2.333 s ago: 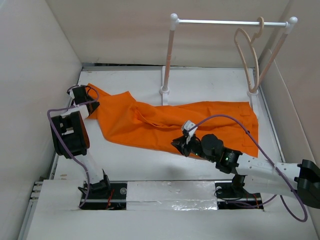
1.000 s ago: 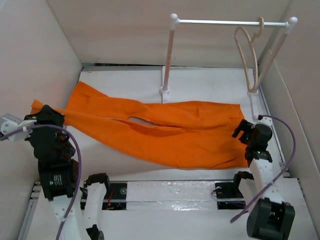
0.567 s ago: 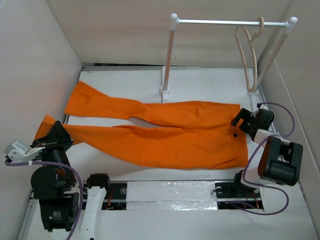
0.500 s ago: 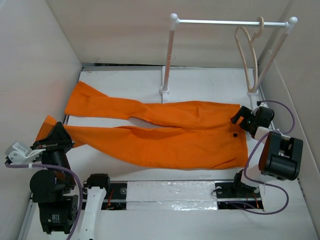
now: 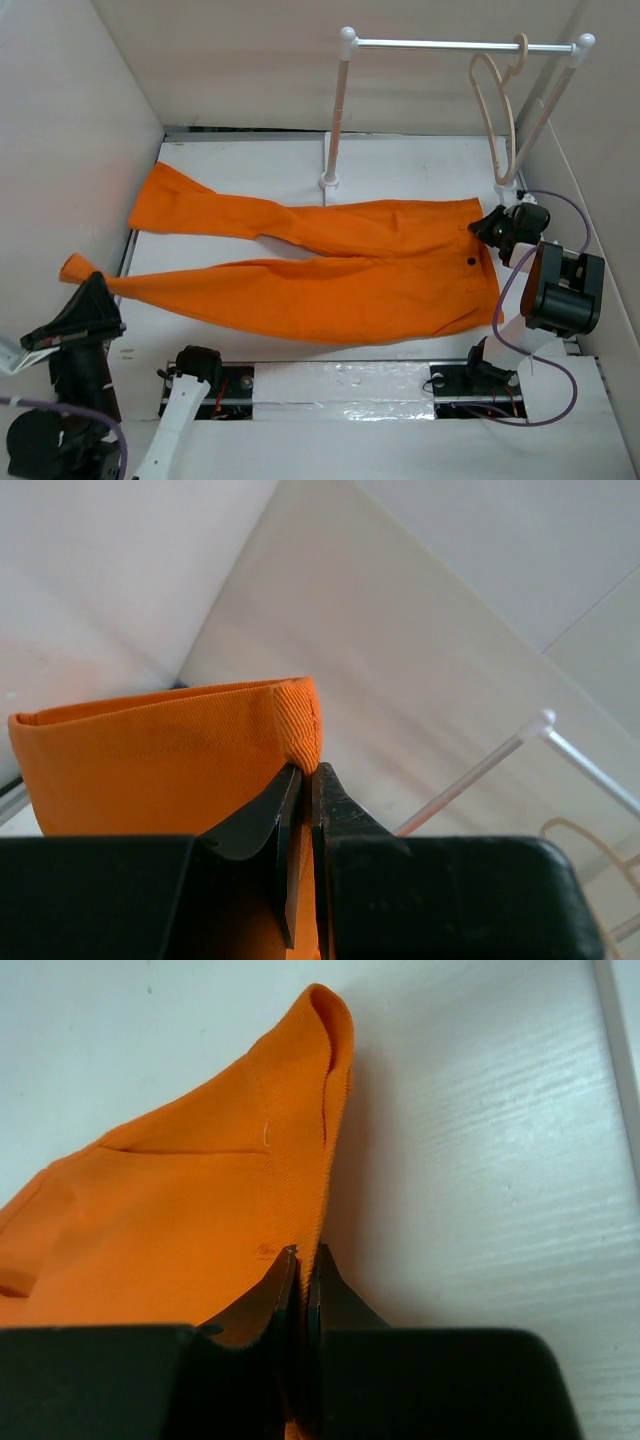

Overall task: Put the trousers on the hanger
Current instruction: Fold the trousers at the center of the board.

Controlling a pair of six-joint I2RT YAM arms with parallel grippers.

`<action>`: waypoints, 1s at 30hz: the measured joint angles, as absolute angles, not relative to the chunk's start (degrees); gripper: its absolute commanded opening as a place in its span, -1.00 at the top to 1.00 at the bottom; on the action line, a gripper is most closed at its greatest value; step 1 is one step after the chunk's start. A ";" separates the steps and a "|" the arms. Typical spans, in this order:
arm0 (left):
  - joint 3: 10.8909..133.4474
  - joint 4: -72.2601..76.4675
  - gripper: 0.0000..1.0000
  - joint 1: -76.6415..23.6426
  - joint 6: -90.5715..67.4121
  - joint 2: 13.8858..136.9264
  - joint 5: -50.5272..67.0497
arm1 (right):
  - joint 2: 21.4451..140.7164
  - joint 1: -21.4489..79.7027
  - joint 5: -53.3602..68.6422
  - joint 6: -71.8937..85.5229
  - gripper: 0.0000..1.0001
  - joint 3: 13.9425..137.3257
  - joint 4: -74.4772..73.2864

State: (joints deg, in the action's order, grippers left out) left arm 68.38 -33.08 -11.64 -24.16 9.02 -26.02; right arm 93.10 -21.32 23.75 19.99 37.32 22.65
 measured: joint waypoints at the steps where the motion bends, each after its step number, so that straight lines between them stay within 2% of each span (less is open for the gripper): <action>1: 69.34 -33.06 1.00 -12.19 -23.94 8.47 -26.87 | 93.27 -21.32 23.64 20.23 1.00 38.22 22.26; 5: 72.49 -33.15 1.00 -13.91 -23.24 5.65 -29.43 | 94.17 -21.19 22.57 20.16 0.99 43.62 20.45; 6: 72.86 -33.19 1.00 -14.20 -23.16 5.04 -29.87 | 94.21 -21.10 22.20 20.05 0.90 44.64 20.08; 7: 72.90 -33.17 1.00 -14.31 -23.11 4.54 -30.24 | 94.21 -21.04 21.78 19.88 0.71 45.39 19.94; 8: 72.75 -33.21 1.00 -14.41 -23.07 4.12 -30.57 | 94.21 -20.97 21.39 19.75 0.12 45.91 19.94; 11: 70.91 -32.42 1.00 -14.87 -22.79 3.73 -30.68 | 94.19 -20.97 19.97 19.29 -0.88 46.39 19.70; 12: 69.76 -32.05 1.00 -15.03 -22.76 3.73 -30.37 | 94.15 -21.04 19.62 19.03 -0.98 46.48 19.25; 17: 63.55 -31.62 1.00 -15.07 -22.96 3.73 -27.35 | 86.78 -21.50 15.53 16.47 -0.99 44.82 11.53; 18: 62.76 -31.55 1.00 -15.07 -23.00 3.73 -26.92 | 82.87 -21.69 14.13 15.97 -0.93 43.24 10.35; 20: 61.63 -30.61 1.00 -15.07 -23.18 3.68 -26.02 | 73.08 -21.85 11.57 15.11 -0.58 38.85 8.21; 21: 60.93 -29.65 1.00 -15.16 -23.33 3.49 -25.63 | 67.85 -21.96 10.26 14.94 -0.51 36.18 7.75; 24: 59.09 -27.66 1.00 -16.12 -23.62 2.98 -24.75 | 55.77 -22.20 7.57 14.96 -0.51 27.40 7.53; 27: 57.93 -26.22 1.00 -17.50 -23.64 2.79 -24.14 | 56.29 -22.59 6.79 14.28 -0.65 23.83 5.74; 30: 57.01 -25.04 1.00 -18.72 -23.62 2.31 -23.51 | 64.95 -23.55 8.73 11.94 -0.62 24.49 3.27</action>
State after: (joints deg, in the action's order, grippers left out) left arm 57.01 -25.04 -18.72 -23.62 2.31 -23.51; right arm 64.95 -23.55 8.73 11.94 24.49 3.27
